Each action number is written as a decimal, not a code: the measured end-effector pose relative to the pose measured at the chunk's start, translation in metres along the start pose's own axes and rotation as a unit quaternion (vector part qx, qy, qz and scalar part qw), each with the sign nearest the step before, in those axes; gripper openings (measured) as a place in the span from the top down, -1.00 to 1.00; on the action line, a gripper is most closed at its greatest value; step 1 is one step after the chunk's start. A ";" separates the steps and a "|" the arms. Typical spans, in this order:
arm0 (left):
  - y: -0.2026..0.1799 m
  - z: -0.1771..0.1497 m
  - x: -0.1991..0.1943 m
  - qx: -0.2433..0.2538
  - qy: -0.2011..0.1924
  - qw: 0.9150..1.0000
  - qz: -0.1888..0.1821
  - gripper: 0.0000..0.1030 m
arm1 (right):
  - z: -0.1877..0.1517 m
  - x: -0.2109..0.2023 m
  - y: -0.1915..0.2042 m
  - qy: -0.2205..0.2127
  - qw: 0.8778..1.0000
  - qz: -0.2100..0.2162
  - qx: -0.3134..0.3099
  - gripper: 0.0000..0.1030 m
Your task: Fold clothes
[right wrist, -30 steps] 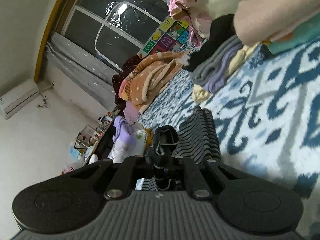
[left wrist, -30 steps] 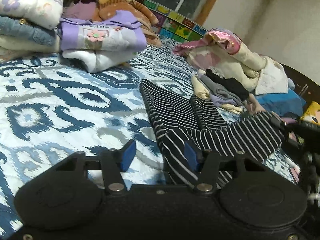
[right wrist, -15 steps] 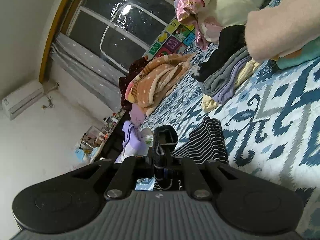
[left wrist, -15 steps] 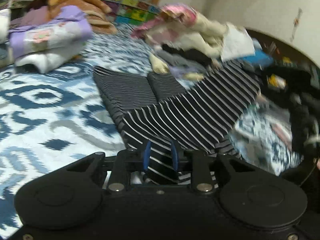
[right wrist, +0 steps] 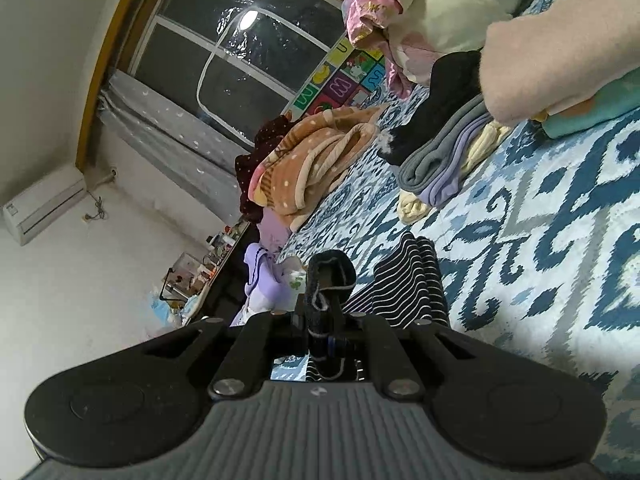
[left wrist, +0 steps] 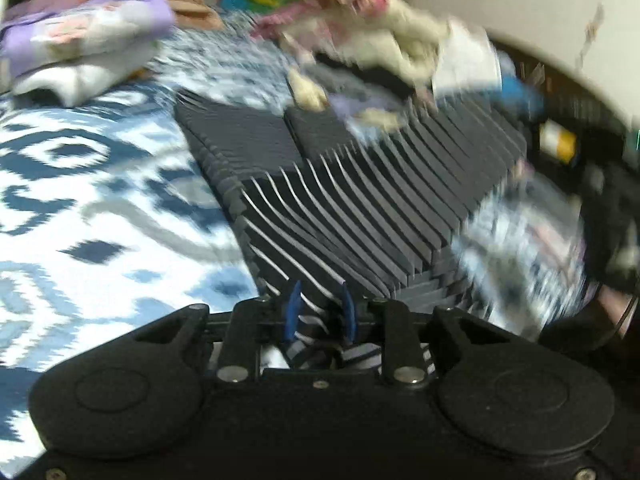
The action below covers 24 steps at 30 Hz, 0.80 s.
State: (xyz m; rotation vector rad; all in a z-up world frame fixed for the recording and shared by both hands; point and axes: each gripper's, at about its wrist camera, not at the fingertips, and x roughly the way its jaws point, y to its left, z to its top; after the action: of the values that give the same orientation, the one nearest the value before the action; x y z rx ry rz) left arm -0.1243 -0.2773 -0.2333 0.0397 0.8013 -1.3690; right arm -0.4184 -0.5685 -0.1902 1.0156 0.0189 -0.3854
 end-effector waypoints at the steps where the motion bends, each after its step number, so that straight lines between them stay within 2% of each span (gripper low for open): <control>1: 0.006 0.003 -0.005 -0.017 -0.013 1.000 -0.004 0.59 | 0.000 0.000 0.000 0.001 1.000 0.000 -0.001 0.81; 4: 0.010 0.005 -0.007 -0.035 -0.022 0.999 -0.009 0.59 | -0.001 0.001 0.001 0.006 1.000 0.000 -0.004 0.81; 8: -0.009 -0.003 0.010 0.026 0.016 1.000 0.008 0.59 | -0.002 0.000 0.002 0.003 1.000 0.003 0.002 0.81; 11: -0.020 -0.013 0.025 0.072 0.053 0.995 0.030 0.59 | -0.003 -0.003 0.005 0.000 1.000 0.007 0.001 0.81; 16: -0.012 -0.011 0.025 0.059 0.070 0.996 0.012 0.58 | -0.002 -0.011 0.000 -0.008 1.000 0.007 0.008 0.81; 24: -0.008 -0.011 0.024 0.060 0.076 0.995 0.001 0.56 | -0.002 -0.031 -0.021 -0.023 0.999 -0.008 0.036 0.81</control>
State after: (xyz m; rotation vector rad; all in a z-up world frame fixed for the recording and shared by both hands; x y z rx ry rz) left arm -0.1370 -0.2944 -0.2510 0.2411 0.8438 -1.4235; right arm -0.4537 -0.5672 -0.2024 1.0784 -0.0278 -0.4262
